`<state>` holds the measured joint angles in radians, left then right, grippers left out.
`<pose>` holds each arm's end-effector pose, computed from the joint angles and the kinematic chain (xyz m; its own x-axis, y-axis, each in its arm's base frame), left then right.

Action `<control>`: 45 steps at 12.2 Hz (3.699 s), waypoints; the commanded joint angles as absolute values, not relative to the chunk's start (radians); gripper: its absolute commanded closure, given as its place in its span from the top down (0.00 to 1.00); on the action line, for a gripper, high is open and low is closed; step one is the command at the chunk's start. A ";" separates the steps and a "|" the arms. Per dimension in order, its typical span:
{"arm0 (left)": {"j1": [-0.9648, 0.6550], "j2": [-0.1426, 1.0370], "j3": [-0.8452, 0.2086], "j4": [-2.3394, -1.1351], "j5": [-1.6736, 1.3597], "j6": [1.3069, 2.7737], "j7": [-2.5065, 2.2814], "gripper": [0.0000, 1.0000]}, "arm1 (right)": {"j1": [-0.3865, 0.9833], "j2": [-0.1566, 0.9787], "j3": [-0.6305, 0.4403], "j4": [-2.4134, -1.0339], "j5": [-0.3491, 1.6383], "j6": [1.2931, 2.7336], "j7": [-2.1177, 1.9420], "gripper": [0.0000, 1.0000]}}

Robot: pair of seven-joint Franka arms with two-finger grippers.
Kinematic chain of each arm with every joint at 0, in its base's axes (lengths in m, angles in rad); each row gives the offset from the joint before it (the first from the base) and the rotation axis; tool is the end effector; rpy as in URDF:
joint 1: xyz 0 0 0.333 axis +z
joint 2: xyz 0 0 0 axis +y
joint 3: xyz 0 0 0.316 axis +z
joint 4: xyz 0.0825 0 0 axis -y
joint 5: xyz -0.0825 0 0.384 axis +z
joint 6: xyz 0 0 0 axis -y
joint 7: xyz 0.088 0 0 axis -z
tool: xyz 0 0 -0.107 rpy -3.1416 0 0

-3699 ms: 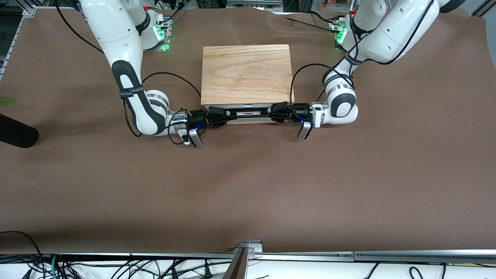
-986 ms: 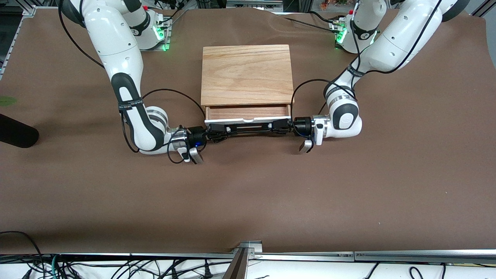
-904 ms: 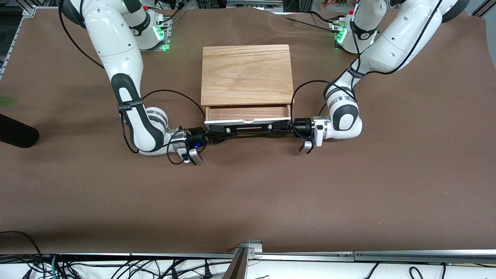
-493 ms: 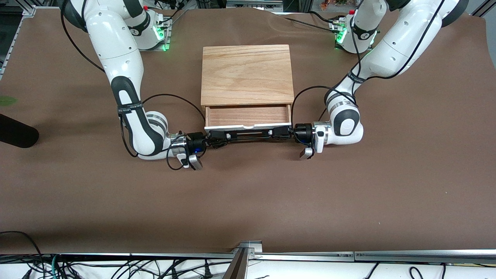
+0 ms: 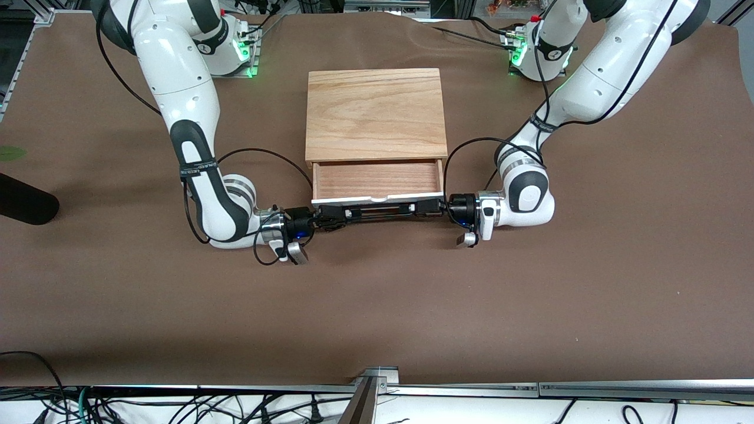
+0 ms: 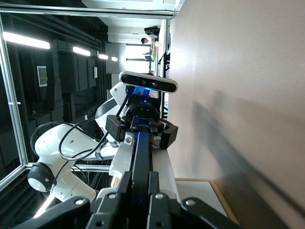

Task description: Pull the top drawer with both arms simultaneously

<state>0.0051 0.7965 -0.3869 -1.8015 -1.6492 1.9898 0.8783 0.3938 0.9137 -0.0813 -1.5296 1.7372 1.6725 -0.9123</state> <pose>0.5754 -0.2795 0.1536 0.9869 0.0220 -0.1599 0.1607 -0.0407 0.9862 0.6178 0.3112 0.1499 0.9875 0.1521 0.0424 0.0472 -0.0278 -0.9985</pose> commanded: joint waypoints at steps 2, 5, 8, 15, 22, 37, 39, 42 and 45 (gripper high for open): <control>0.009 0.779 -0.359 -1.813 -1.575 1.970 0.755 0.00 | 0.311 0.977 -0.120 -1.375 1.790 1.732 -0.836 0.09; 0.009 0.781 -0.354 -1.796 -1.572 1.970 0.726 0.00 | 0.311 1.000 -0.120 -1.341 1.790 1.756 -0.827 0.09; 0.009 0.781 -0.353 -1.793 -1.572 1.970 0.726 0.00 | 0.313 1.022 -0.120 -1.307 1.790 1.772 -0.819 0.09; 0.014 0.776 -0.356 -1.827 -1.578 1.968 0.742 0.43 | 0.313 1.032 -0.123 -1.299 1.790 1.772 -0.818 0.64; 0.044 0.738 -0.356 -1.848 -1.574 1.954 0.707 1.00 | 0.330 0.983 -0.221 -1.299 1.662 1.773 -0.760 1.00; 0.106 0.137 -0.140 -1.937 -0.437 1.983 0.526 1.00 | 0.347 0.545 -0.522 -1.302 0.507 1.421 -0.283 1.00; 0.106 0.086 -0.132 -1.937 -0.394 1.983 0.531 1.00 | 0.399 0.476 -0.522 -1.301 0.357 1.394 -0.073 1.00; 0.107 0.017 -0.123 -1.933 -0.277 1.973 0.497 1.00 | 0.425 0.421 -0.528 -1.296 0.206 1.399 -0.034 1.00; 0.106 -0.067 -0.123 -1.908 -0.126 1.838 0.175 1.00 | 0.417 0.425 -0.606 -1.240 0.181 1.396 -0.041 1.00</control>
